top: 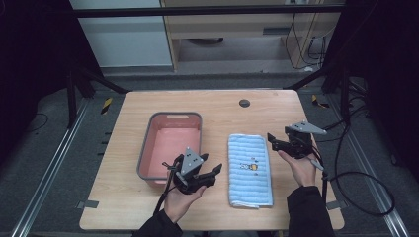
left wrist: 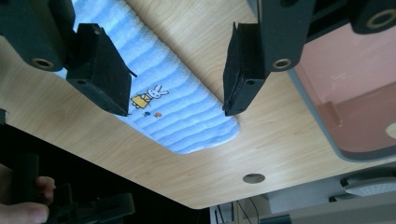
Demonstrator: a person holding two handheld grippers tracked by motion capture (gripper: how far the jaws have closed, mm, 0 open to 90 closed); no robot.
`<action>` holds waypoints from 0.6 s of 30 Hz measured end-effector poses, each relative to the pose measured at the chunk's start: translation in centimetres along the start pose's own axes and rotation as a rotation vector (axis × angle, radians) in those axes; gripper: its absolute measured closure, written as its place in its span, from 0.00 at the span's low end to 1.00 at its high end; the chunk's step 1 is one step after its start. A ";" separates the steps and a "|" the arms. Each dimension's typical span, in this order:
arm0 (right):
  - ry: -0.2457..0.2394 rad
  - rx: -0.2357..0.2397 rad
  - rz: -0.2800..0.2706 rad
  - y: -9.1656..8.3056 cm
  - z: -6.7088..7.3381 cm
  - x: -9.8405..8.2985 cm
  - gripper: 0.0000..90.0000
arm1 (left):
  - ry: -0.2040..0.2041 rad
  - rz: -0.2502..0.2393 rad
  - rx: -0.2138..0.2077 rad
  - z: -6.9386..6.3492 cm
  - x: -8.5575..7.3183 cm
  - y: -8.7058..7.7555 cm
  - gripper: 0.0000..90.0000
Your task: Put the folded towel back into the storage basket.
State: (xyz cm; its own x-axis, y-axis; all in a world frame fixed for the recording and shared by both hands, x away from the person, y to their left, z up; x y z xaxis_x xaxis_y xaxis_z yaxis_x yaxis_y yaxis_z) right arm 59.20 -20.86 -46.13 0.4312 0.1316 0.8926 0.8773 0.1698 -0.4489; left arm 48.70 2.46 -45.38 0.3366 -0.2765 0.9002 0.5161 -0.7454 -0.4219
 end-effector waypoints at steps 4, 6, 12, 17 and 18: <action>-0.003 0.003 0.008 0.6 0.1 -0.4 0.31 | 0.010 0.019 -0.012 -0.7 -0.6 0.9 0.47; -0.001 0.006 0.016 0.9 0.2 -0.7 0.32 | 0.013 0.029 -0.016 -0.9 -1.0 1.2 0.47; 0.001 0.007 0.034 1.8 0.3 -1.4 0.34 | 0.010 0.048 -0.021 -1.3 -1.9 2.2 0.48; 0.004 0.006 0.049 2.5 0.4 -1.9 0.36 | 0.018 0.064 -0.029 -1.8 -2.6 3.0 0.49; 0.003 0.007 0.052 2.7 0.4 -2.0 0.36 | 0.018 0.064 -0.029 -1.8 -2.6 3.0 0.49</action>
State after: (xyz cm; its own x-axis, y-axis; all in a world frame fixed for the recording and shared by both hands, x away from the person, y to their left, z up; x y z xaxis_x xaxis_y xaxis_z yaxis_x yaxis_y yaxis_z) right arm 60.58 -20.30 -49.13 0.4766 0.1371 0.8684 0.8524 0.1696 -0.4946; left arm 47.97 -0.11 -48.80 0.3540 -0.3349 0.8732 0.4707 -0.7430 -0.4758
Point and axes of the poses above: each handheld gripper's, and its own axes: y roughly forward along the jaws, x roughly out of its top, z roughly to its left, the point moved 10 cm from there along y, roughly forward along the jaws, and after that the axes turned 10 degrees about -x, right-handed, at the moved point
